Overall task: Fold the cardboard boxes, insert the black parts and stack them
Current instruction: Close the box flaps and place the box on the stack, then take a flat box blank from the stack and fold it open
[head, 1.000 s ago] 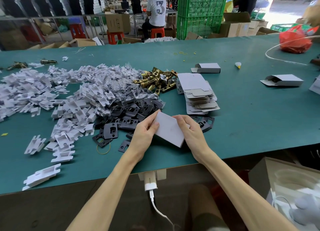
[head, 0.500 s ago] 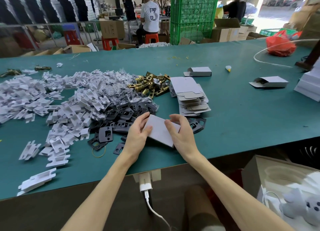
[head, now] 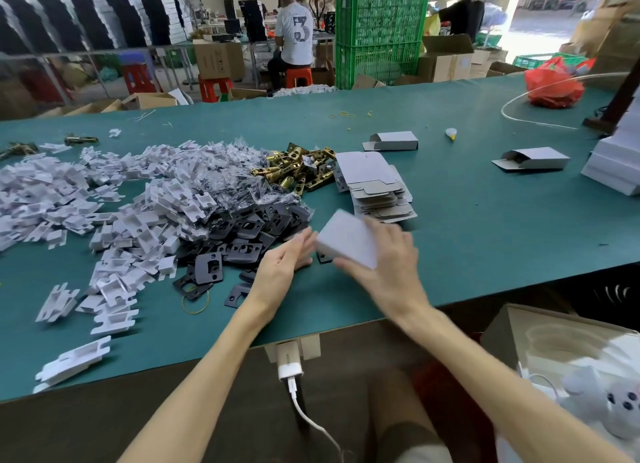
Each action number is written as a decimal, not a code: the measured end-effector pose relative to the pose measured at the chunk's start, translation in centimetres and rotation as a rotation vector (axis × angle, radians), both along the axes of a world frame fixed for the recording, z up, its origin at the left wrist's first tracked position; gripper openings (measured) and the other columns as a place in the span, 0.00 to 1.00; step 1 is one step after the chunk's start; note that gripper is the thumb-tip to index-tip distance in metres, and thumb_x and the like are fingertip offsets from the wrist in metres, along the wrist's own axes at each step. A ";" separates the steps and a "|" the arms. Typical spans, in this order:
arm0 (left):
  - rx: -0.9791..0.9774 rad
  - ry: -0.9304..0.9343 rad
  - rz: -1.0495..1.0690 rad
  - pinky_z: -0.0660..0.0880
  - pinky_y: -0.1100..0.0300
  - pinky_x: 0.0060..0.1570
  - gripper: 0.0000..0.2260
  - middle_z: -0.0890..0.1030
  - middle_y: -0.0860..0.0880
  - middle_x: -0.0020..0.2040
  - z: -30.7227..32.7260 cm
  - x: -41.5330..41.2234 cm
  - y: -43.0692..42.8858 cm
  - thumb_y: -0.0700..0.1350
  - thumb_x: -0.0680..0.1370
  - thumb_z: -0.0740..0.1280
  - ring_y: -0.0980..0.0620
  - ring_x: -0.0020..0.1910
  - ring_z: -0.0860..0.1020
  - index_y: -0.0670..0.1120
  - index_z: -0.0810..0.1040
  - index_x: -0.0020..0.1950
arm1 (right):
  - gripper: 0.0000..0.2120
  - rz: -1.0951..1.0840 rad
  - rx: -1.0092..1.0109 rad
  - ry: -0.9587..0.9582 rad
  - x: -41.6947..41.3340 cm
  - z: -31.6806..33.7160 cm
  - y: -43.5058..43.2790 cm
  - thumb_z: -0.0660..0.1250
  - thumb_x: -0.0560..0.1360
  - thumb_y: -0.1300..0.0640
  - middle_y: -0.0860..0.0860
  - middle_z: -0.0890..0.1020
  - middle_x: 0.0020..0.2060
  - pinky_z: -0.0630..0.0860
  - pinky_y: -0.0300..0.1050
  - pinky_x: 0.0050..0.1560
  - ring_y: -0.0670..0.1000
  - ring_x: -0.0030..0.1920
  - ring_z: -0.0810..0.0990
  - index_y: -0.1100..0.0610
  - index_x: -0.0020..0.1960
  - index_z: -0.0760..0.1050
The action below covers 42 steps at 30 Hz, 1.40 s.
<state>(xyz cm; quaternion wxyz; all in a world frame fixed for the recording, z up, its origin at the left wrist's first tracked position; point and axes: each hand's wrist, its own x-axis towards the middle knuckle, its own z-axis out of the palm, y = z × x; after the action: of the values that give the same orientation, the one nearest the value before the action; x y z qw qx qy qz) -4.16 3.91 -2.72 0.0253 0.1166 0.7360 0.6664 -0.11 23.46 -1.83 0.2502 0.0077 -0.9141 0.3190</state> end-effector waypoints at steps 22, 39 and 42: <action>-0.119 0.077 -0.018 0.74 0.50 0.71 0.14 0.86 0.53 0.60 -1.0 -0.4 -0.1 0.38 0.85 0.63 0.56 0.64 0.81 0.45 0.80 0.69 | 0.38 -0.286 0.457 -0.231 -7.4 4.4 10.6 0.64 0.80 0.40 0.56 0.58 0.79 0.50 0.60 0.76 0.58 0.80 0.51 0.59 0.80 0.55; -0.106 0.066 0.008 0.76 0.56 0.68 0.13 0.87 0.54 0.56 -0.5 -0.2 0.1 0.36 0.85 0.63 0.56 0.61 0.83 0.45 0.83 0.64 | 0.15 -0.057 0.635 -0.139 -11.3 6.0 4.2 0.62 0.84 0.49 0.61 0.83 0.51 0.70 0.54 0.56 0.63 0.54 0.78 0.62 0.54 0.77; -0.093 0.059 0.015 0.77 0.58 0.66 0.12 0.87 0.52 0.56 -0.3 0.0 0.1 0.36 0.85 0.63 0.55 0.61 0.83 0.44 0.83 0.64 | 0.10 -0.100 0.461 0.012 -10.4 6.5 4.3 0.58 0.83 0.63 0.62 0.82 0.41 0.73 0.54 0.40 0.64 0.43 0.78 0.63 0.50 0.76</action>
<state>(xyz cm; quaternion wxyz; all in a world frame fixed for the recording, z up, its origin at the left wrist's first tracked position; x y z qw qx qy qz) -4.20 4.03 -3.02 0.0039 0.1294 0.7676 0.6278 -10.46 27.81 4.70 0.2627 0.0213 -0.9605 0.0891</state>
